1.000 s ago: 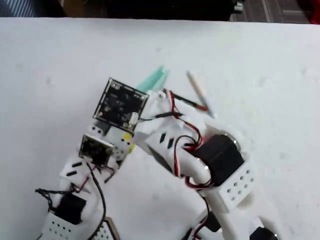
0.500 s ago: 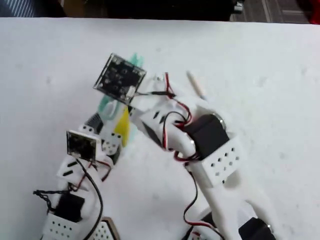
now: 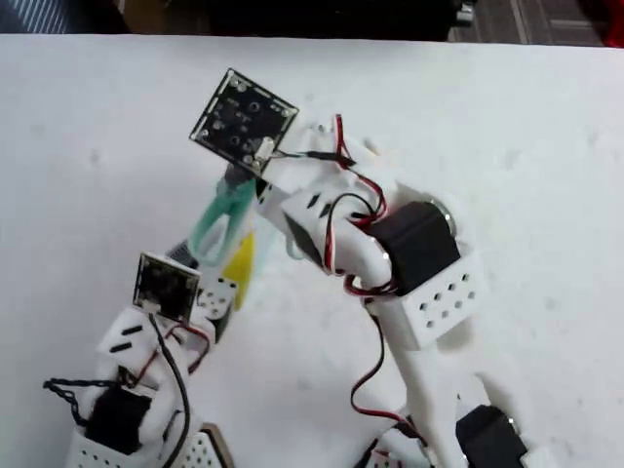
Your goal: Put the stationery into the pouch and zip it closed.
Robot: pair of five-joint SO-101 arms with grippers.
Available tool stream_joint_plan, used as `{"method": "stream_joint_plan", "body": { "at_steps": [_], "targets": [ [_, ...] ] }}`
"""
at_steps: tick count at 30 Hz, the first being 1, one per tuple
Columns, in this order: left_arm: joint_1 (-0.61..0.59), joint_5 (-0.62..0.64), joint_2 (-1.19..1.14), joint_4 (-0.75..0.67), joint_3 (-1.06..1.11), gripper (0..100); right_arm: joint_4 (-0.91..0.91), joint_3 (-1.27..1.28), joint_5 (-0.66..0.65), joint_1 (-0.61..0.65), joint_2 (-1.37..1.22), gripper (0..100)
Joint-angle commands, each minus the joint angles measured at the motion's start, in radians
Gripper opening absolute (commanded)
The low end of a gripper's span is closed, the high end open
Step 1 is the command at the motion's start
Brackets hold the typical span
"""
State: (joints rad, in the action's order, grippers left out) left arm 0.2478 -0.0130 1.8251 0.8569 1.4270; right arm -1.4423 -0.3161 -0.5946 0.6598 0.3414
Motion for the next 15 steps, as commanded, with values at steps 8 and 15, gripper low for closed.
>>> {"method": "stream_joint_plan", "body": {
  "at_steps": [8,15],
  "targets": [
    [-0.033,-0.002,-0.625,0.026,-0.465,14,-0.061,-0.118,0.000,-0.013,-0.068,1.7],
    [-0.044,-0.003,-0.624,0.021,-0.416,9,-0.071,-0.115,0.006,-0.024,-0.081,1.7]
  ]
}}
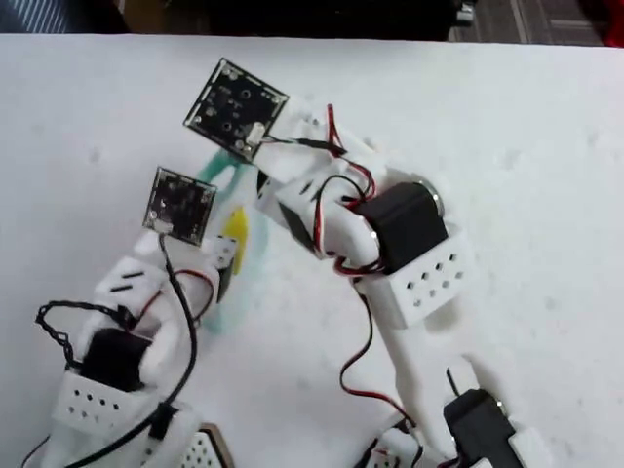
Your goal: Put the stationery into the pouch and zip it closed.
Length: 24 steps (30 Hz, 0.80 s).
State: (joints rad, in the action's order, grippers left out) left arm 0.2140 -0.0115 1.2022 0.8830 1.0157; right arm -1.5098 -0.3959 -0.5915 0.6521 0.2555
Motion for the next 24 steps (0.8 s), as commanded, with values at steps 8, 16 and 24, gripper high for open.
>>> {"method": "stream_joint_plan", "body": {
  "at_steps": [8,16,24],
  "targets": [
    [-0.002,-0.005,0.171,0.003,0.141,11,0.002,-0.040,-0.003,-0.021,-0.005,1.7],
    [-0.002,0.046,0.435,0.129,0.170,9,0.050,-0.040,-0.002,-0.036,-0.007,1.7],
    [0.016,0.002,0.469,0.092,0.224,2,0.050,-0.061,0.003,-0.114,-0.120,1.7]
  ]
}}
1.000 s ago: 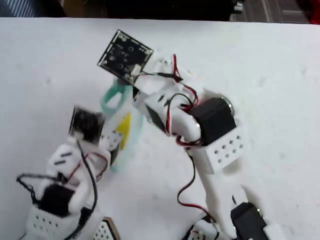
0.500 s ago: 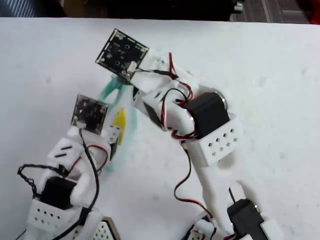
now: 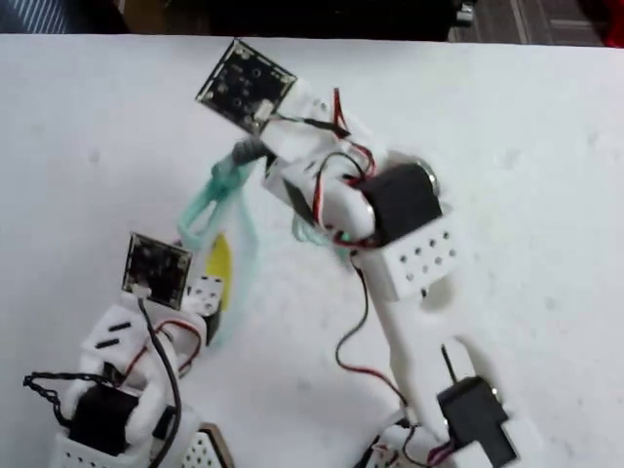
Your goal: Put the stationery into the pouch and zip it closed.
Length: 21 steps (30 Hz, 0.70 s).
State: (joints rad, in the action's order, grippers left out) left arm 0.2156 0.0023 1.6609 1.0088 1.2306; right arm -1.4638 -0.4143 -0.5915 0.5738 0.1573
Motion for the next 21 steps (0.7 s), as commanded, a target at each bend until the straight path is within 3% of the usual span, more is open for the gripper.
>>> {"method": "stream_joint_plan", "body": {
  "at_steps": [1,7,21],
  "targets": [
    [0.019,-0.012,0.010,-0.041,0.020,2,-0.001,-0.043,0.003,-0.044,-0.038,1.7],
    [0.012,-0.011,0.015,-0.121,0.094,2,0.004,-0.043,0.005,-0.088,-0.051,1.7],
    [0.019,-0.011,0.016,-0.081,0.095,2,0.097,-0.046,0.021,-0.088,-0.059,1.7]
  ]
}}
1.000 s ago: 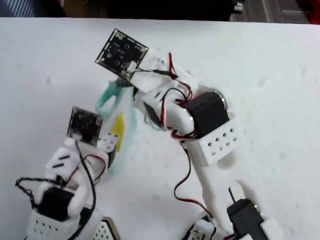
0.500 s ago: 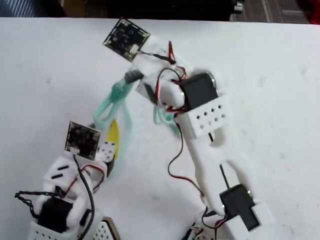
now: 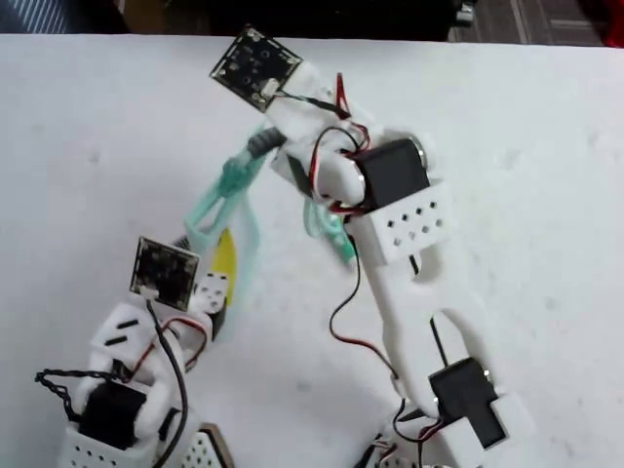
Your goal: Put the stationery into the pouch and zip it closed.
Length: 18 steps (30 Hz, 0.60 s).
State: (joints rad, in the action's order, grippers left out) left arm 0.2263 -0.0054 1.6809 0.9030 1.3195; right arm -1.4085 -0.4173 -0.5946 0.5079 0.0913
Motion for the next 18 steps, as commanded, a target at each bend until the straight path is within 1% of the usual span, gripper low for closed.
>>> {"method": "stream_joint_plan", "body": {
  "at_steps": [1,3,14,18],
  "targets": [
    [0.008,-0.003,-0.004,0.025,0.005,2,0.058,-0.043,0.049,-0.022,0.007,1.7],
    [0.008,-0.003,-0.004,0.025,0.005,2,0.093,-0.038,0.080,-0.022,0.005,1.7],
    [0.008,-0.003,-0.004,0.025,0.005,2,0.217,-0.044,0.081,-0.025,-0.102,1.7],
    [0.008,-0.003,-0.004,0.025,0.005,2,0.268,-0.044,0.086,-0.056,-0.127,1.7]
  ]
}}
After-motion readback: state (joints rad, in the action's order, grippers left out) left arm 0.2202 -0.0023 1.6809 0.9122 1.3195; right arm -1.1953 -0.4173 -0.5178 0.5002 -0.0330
